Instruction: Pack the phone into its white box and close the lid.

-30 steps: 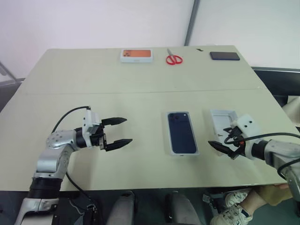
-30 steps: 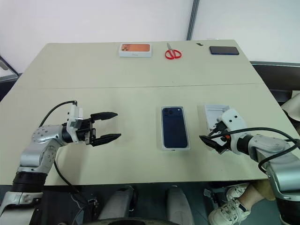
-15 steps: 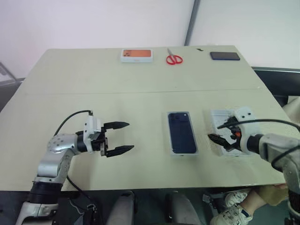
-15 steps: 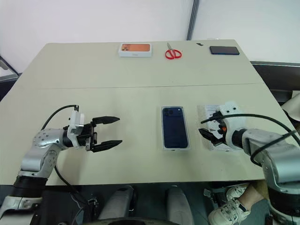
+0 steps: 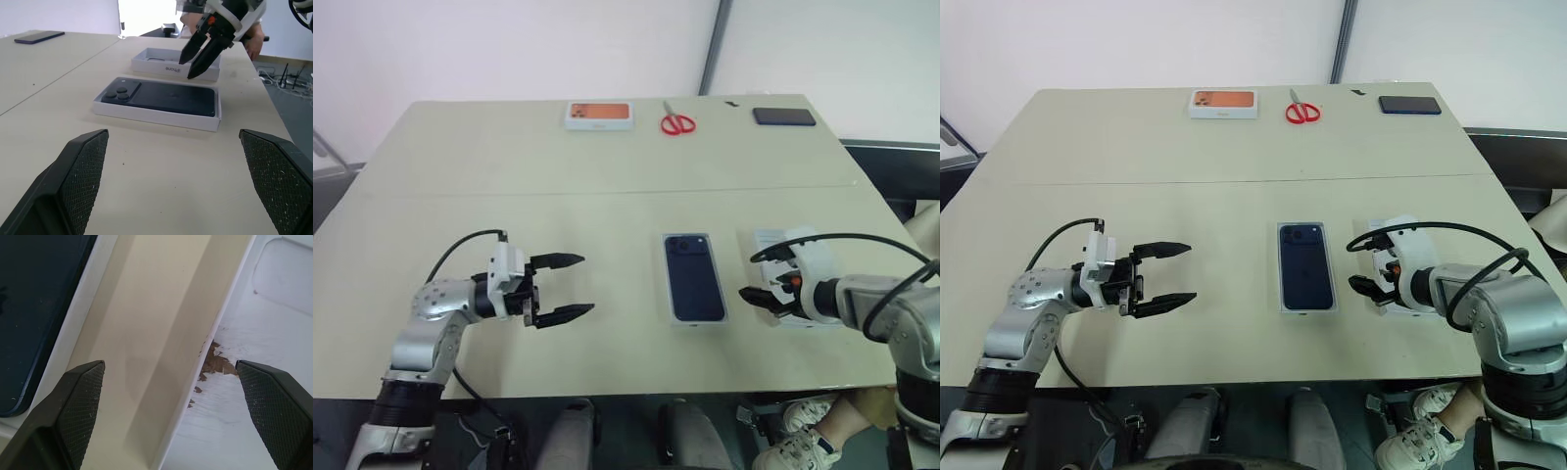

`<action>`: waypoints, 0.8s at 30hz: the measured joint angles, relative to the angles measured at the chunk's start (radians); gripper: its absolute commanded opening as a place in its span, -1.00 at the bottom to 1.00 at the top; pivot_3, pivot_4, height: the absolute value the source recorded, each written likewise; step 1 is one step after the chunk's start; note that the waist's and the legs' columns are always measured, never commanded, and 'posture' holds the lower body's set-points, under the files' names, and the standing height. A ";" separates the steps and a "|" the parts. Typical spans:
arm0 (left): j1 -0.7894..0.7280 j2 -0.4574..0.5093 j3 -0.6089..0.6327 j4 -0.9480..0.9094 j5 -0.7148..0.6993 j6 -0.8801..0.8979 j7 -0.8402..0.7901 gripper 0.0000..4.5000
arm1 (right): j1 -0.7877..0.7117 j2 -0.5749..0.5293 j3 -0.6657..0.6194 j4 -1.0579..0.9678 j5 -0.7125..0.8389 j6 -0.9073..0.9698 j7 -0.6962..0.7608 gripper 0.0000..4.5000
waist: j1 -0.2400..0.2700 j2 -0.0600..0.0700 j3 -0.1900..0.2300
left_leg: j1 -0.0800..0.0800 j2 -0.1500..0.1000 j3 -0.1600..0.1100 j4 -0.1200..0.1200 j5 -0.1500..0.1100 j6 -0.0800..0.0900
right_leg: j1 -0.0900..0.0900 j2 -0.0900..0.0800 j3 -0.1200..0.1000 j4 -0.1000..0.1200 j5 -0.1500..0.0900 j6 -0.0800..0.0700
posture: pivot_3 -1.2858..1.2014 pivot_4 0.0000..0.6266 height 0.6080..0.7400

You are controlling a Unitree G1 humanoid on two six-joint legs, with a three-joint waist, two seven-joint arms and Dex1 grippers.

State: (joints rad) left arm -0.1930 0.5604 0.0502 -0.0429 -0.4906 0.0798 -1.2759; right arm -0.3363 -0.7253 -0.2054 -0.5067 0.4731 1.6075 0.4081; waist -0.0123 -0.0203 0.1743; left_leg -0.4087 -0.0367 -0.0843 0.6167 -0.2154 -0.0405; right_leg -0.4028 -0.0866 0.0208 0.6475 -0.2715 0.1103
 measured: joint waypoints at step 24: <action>0.018 -0.017 -0.035 -0.020 0.004 -0.008 0.060 1.00 | -0.035 0.082 0.040 0.056 -0.080 -0.013 -0.119 -0.97 | -0.002 -0.001 -0.001 | 0.001 0.000 0.000 0.000 0.000 0.000 | 0.001 0.001 0.000 0.000 0.000 0.000 | 0.03 -0.52 1.00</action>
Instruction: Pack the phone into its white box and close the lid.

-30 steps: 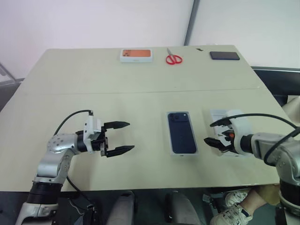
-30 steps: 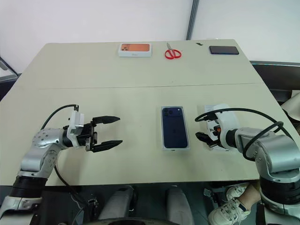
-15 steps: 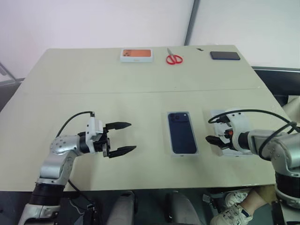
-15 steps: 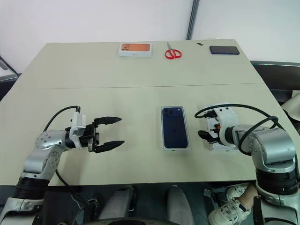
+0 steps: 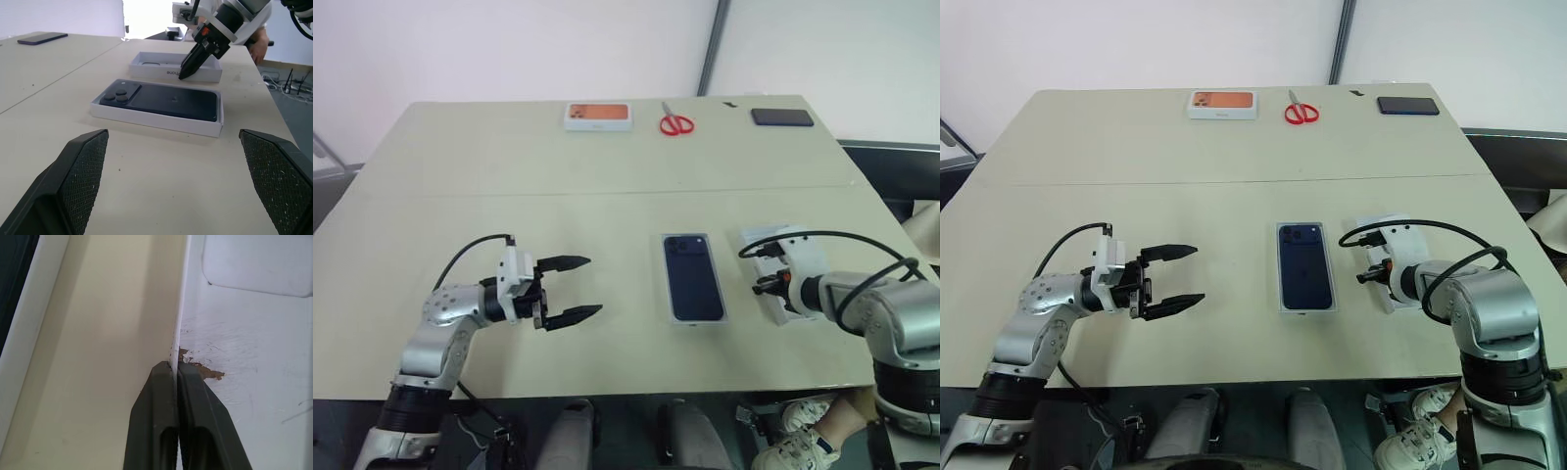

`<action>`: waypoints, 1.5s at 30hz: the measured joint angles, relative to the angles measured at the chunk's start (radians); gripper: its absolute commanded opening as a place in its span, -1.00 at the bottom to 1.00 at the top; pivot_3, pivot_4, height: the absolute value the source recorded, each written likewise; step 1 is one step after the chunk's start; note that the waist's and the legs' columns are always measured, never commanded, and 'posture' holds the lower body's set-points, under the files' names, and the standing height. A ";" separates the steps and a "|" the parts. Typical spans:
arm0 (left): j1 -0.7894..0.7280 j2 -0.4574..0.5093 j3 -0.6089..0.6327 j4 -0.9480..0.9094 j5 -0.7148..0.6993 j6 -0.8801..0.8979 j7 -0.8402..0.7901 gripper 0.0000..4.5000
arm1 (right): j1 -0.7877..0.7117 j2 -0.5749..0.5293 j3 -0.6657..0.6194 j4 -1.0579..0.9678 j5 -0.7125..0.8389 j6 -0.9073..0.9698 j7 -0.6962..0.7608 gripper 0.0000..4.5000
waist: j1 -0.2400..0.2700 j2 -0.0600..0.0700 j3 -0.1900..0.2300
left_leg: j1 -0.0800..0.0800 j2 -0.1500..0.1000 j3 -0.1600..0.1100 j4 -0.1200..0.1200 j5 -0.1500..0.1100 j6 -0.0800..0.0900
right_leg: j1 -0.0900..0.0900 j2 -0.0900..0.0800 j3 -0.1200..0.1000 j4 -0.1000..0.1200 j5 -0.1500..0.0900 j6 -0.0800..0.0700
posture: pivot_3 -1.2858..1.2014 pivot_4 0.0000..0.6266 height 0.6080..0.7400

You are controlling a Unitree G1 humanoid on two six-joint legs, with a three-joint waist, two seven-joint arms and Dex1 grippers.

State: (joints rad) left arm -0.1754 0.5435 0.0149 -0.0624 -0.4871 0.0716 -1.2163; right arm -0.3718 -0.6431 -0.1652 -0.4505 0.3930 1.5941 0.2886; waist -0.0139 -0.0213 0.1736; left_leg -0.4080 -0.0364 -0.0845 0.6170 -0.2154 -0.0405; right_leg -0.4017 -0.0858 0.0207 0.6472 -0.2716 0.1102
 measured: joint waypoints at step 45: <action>-0.114 -0.113 0.025 0.046 -0.006 0.158 0.216 0.77 | 0.011 0.482 -0.188 0.114 1.163 -0.167 -0.318 -1.00 | -0.004 0.004 0.002 | -0.001 0.001 0.000 -0.002 0.000 0.000 | -0.003 0.003 0.002 0.001 0.000 0.000 | 0.03 -0.52 1.00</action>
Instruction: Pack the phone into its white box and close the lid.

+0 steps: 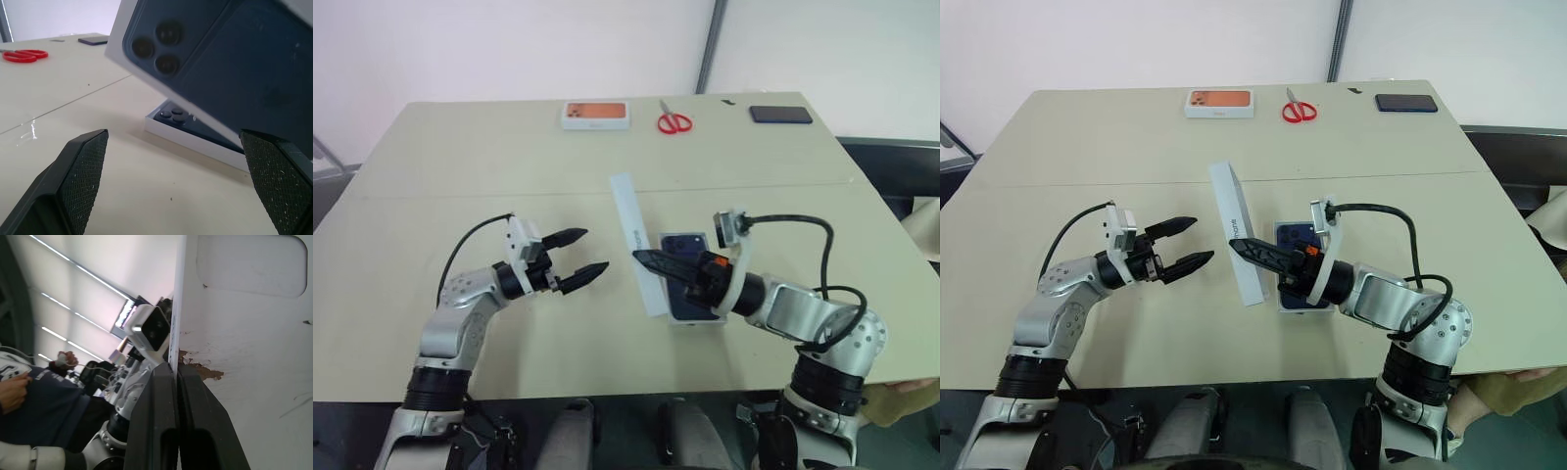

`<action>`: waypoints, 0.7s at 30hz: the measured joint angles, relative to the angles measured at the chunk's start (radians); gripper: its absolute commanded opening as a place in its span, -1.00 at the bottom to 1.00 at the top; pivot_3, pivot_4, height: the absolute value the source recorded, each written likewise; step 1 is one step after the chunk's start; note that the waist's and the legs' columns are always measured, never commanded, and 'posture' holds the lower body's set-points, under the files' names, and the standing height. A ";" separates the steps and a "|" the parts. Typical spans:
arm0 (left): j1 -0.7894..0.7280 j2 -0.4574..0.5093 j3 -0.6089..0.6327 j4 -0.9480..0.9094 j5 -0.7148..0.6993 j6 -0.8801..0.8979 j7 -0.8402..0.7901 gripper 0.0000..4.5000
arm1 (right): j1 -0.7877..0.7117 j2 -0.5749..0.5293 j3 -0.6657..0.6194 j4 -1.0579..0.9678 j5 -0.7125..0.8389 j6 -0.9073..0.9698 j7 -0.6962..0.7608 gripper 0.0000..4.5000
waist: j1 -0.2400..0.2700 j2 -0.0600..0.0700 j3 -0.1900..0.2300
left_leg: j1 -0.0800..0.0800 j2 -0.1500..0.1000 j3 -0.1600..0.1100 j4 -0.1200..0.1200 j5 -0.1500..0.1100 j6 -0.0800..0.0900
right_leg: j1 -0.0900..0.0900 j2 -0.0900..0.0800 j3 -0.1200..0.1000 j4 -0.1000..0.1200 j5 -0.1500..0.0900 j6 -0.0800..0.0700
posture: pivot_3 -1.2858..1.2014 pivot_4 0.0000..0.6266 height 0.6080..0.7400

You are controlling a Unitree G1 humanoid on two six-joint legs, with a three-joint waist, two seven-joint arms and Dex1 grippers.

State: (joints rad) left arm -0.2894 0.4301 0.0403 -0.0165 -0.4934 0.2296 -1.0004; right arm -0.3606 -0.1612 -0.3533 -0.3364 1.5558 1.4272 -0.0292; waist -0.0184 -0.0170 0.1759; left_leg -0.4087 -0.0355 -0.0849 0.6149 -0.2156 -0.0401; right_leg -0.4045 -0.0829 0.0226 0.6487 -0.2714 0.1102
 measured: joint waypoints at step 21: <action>-0.057 -0.108 -0.078 0.033 0.030 0.002 0.031 -0.98 | 0.045 -0.178 0.261 0.067 0.236 -0.344 -0.172 -1.00 | 0.000 0.000 0.000 | 0.000 0.000 0.000 0.001 0.000 0.000 | 0.000 0.001 0.000 -0.001 0.000 0.000 | 0.03 -0.52 1.00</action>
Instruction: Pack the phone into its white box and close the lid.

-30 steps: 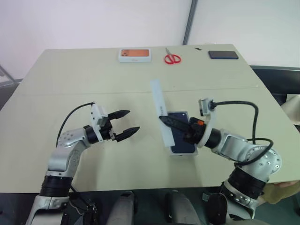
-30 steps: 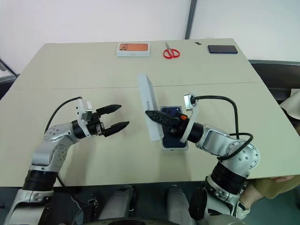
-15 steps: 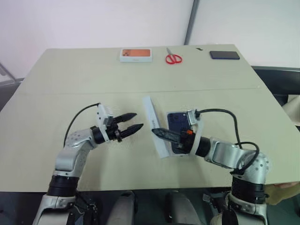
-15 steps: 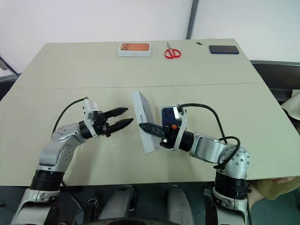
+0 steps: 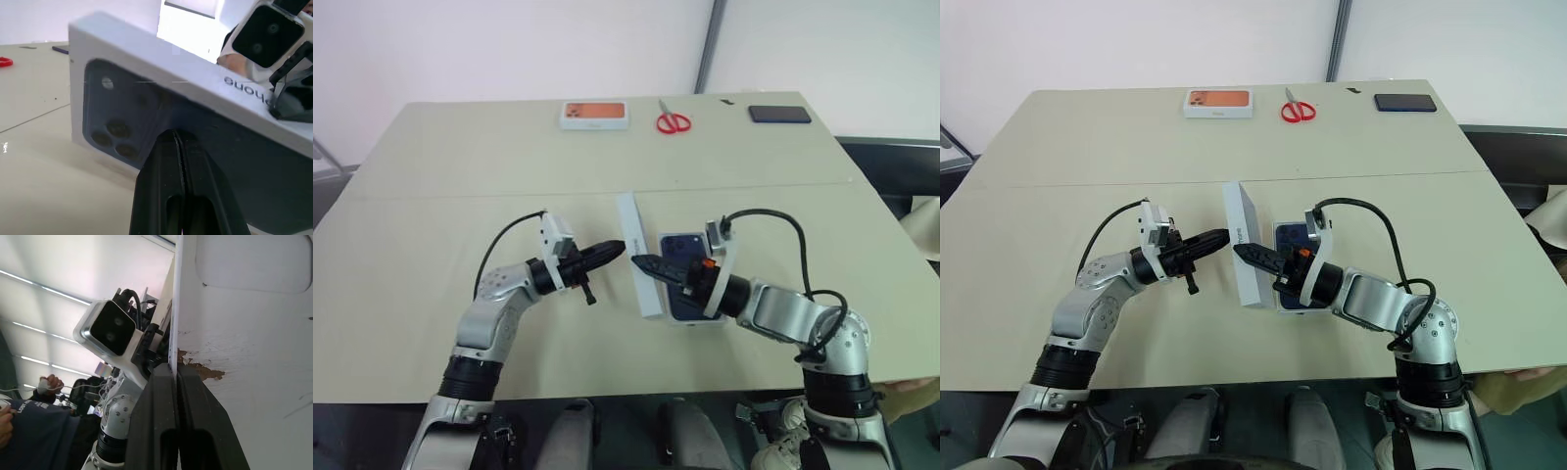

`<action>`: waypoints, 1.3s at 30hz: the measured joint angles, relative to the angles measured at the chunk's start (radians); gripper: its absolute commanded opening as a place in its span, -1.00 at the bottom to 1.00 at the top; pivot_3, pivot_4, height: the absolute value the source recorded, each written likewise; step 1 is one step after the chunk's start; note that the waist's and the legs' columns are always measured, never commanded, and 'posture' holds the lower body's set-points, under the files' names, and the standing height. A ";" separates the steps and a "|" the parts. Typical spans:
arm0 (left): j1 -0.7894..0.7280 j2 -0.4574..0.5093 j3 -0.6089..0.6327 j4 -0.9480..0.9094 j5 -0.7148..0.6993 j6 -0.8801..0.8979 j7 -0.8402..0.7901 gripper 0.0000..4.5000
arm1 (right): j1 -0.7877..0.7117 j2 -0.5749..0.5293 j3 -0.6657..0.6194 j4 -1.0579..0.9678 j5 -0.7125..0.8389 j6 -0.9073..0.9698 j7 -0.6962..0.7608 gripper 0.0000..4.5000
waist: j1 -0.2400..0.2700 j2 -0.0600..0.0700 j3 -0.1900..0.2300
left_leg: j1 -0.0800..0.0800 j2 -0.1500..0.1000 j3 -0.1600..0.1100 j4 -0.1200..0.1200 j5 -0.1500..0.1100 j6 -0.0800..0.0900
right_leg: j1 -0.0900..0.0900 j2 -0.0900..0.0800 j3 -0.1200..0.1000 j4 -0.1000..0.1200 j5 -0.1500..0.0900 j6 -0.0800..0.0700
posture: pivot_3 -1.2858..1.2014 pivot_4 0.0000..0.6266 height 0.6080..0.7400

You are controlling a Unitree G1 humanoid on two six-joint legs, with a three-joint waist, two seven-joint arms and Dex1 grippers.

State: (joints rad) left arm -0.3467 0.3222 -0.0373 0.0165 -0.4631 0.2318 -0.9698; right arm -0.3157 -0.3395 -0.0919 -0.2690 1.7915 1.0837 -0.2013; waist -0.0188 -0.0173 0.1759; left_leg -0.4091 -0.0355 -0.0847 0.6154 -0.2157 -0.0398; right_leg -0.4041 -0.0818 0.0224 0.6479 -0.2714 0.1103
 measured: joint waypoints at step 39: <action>-0.100 -0.134 -0.064 0.163 0.048 -0.025 0.001 -1.00 | -0.012 -0.330 0.004 0.027 -0.557 -0.089 0.586 0.49 | 0.009 -0.001 0.000 | -0.001 -0.001 0.001 0.002 -0.001 0.001 | 0.002 0.000 -0.002 -0.002 0.000 0.000 | 0.03 -0.52 1.00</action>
State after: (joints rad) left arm -0.4469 0.1879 -0.1016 0.1793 -0.4149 0.2071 -0.9686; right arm -0.3275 -0.6699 -0.0875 -0.2421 1.2346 0.9951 0.3848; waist -0.0099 -0.0182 0.1762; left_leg -0.4096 -0.0369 -0.0842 0.6178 -0.2163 -0.0388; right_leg -0.4020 -0.0820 0.0208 0.6463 -0.2715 0.1105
